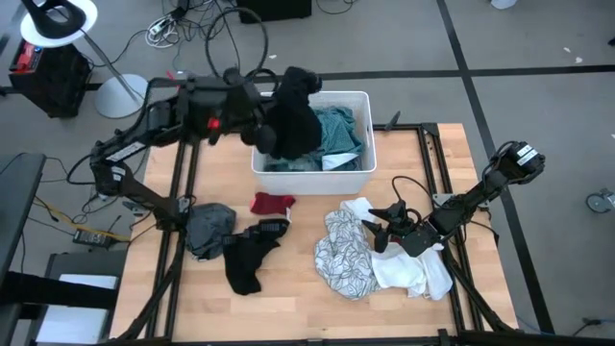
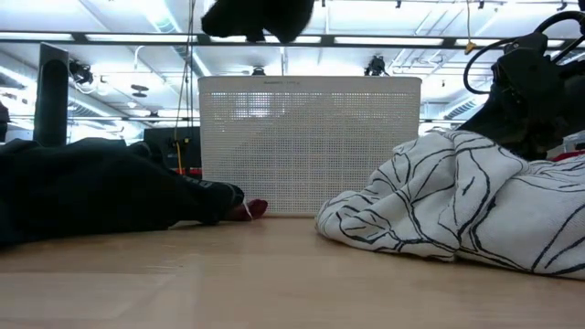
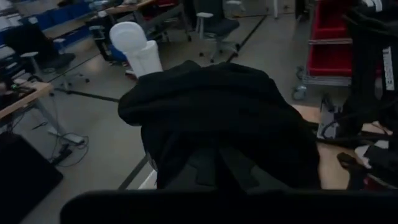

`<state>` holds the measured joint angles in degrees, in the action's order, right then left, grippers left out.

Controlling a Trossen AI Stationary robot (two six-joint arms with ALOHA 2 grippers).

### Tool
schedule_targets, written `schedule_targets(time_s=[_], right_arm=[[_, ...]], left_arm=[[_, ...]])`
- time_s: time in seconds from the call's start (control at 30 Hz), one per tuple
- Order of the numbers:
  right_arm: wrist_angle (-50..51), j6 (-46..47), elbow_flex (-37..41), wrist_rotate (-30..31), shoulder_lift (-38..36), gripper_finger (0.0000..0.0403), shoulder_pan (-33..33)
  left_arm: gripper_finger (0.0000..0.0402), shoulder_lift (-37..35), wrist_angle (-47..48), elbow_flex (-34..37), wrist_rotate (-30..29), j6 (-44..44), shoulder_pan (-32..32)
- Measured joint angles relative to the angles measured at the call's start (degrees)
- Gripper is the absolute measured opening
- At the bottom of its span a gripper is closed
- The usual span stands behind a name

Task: Sort clothes
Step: Put the right black boxer into the white laundry bin

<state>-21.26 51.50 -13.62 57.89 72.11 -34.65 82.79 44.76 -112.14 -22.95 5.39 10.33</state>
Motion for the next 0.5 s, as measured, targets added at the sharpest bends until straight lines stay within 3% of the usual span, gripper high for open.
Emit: schedule_targets(time_s=[0.2,0.5], right_arm=[[0.0,-0.06,0.02,0.03,0.01,0.0228,0.0],[0.02,-0.17,0.02,0.07,0.01,0.0228,0.0]], left_arm=[[0.0007,5.06,-3.34,0.02,0.64,3.0,5.42],[0.0056,13.99,2.14,0.09,-0.59,3.03,11.33]])
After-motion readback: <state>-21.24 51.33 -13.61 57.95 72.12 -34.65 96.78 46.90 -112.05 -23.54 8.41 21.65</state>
